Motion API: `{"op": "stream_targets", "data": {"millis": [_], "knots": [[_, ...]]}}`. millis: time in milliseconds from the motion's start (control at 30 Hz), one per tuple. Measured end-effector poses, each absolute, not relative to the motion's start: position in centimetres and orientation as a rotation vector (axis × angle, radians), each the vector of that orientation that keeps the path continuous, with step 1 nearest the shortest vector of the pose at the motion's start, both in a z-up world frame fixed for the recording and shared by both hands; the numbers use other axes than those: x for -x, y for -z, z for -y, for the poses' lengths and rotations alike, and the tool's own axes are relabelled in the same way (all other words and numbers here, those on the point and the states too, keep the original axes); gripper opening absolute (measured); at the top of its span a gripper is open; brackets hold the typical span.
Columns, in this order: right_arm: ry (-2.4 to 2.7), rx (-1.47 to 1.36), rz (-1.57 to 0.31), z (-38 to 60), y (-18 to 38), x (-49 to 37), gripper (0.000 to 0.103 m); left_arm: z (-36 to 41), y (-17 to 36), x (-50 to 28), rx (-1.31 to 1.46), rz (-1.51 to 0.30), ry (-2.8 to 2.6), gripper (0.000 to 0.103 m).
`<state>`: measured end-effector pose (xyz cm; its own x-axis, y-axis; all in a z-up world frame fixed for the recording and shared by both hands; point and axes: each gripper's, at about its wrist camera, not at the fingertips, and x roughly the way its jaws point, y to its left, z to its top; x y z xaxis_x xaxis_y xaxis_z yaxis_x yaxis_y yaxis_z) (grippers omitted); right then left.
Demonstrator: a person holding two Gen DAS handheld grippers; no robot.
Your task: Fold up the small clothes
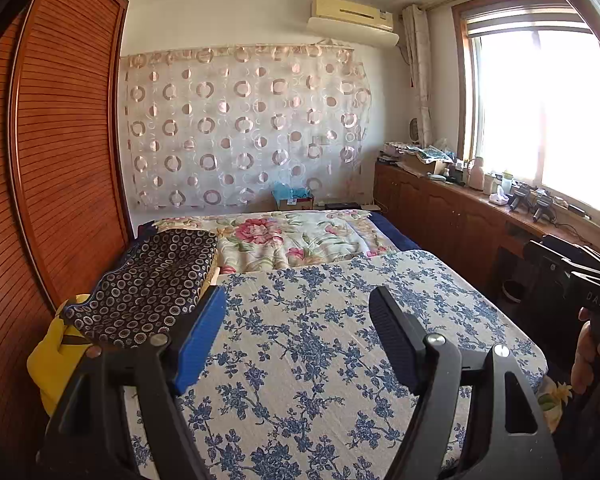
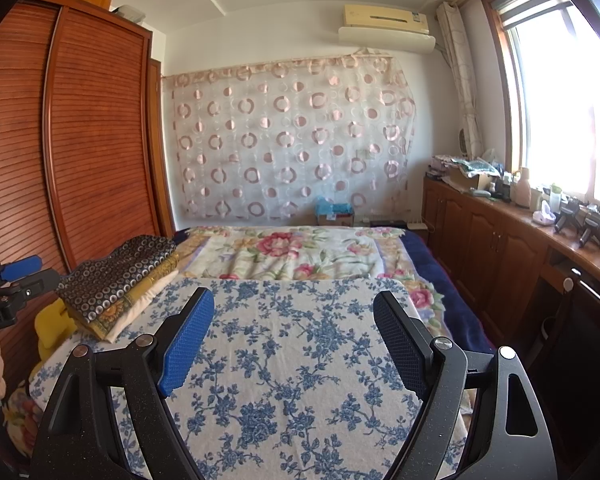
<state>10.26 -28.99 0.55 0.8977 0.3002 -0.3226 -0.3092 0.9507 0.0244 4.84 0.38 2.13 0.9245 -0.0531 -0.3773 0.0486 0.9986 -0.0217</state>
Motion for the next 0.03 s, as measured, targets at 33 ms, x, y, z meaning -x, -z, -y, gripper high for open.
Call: {"op": "stream_targets", "data": {"millis": [33], "knots": [[-0.315, 0.028, -0.329, 28.99, -0.54, -10.25, 0.084, -0.38, -2.19, -4.85, 0.011, -0.388, 0.052, 0.075]]}}
